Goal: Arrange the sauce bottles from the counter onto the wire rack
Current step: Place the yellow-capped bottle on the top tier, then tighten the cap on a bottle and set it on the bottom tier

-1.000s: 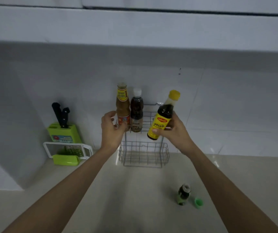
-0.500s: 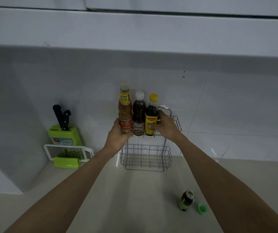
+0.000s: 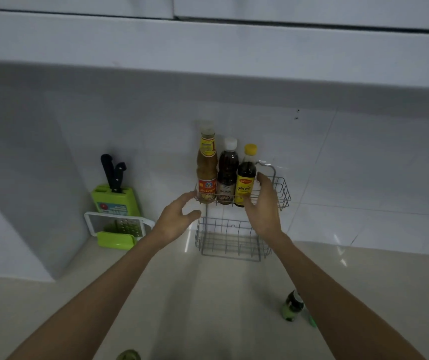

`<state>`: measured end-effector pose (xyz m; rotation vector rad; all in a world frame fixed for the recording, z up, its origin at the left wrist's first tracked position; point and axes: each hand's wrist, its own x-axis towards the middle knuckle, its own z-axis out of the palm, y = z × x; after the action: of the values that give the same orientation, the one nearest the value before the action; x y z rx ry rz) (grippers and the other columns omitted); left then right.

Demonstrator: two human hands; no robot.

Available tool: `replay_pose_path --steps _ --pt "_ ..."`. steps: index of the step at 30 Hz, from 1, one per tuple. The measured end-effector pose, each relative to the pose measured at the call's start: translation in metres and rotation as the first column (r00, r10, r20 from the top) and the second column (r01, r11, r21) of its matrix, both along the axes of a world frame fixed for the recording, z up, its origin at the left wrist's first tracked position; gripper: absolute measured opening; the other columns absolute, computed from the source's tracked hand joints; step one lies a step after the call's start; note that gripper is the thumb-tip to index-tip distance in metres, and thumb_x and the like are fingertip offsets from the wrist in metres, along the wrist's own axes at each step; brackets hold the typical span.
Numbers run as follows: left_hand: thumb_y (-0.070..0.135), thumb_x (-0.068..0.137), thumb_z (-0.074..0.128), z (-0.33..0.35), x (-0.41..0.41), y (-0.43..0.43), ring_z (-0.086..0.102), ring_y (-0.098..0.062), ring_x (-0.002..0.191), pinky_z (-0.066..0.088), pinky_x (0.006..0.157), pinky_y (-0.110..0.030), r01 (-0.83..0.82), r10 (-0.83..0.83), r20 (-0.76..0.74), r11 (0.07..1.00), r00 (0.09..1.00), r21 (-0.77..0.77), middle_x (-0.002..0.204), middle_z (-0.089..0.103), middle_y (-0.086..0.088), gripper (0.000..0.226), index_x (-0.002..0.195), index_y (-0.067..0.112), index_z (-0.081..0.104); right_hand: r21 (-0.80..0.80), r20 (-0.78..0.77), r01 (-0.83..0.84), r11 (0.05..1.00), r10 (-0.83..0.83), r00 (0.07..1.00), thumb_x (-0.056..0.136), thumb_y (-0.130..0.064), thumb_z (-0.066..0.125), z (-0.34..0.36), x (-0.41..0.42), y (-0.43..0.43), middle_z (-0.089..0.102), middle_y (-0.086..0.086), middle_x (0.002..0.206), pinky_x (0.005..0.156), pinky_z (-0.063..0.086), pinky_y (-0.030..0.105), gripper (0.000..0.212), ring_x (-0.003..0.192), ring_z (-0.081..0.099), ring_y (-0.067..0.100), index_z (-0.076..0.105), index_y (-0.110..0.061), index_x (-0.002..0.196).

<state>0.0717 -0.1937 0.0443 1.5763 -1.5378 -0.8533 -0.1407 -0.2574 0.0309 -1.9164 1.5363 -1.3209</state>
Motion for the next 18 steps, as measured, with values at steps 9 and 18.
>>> replay_pose_path --steps 9,18 --pt "-0.031 0.074 0.036 -0.114 0.103 0.170 0.065 -0.004 0.105 0.049 0.100 -0.025 -0.141 0.168 -0.166 0.977 0.972 0.161 0.104 0.071 0.018 0.072 0.105 0.027 0.064 0.259 -0.265 -0.572 0.778 0.627 0.732 0.090 -0.009 0.059 -0.046 0.045 0.103 0.069 -0.010 0.098 0.084 0.050 0.019 0.017 0.092 0.064 0.005 0.070 -0.020 0.097" --pt "0.021 0.076 0.077 -0.163 0.068 0.266 0.047 0.004 0.115 0.037 0.096 -0.015 0.061 -0.056 -0.025 0.905 0.998 0.421 0.132 0.046 0.023 0.077 0.140 0.036 0.038 0.575 -0.453 -0.674 0.465 0.866 0.211 0.078 -0.075 0.052 -0.043 0.120 0.186 0.063 -0.010 0.094 0.070 0.052 0.031 0.056 0.081 0.060 0.009 0.051 -0.033 0.115"
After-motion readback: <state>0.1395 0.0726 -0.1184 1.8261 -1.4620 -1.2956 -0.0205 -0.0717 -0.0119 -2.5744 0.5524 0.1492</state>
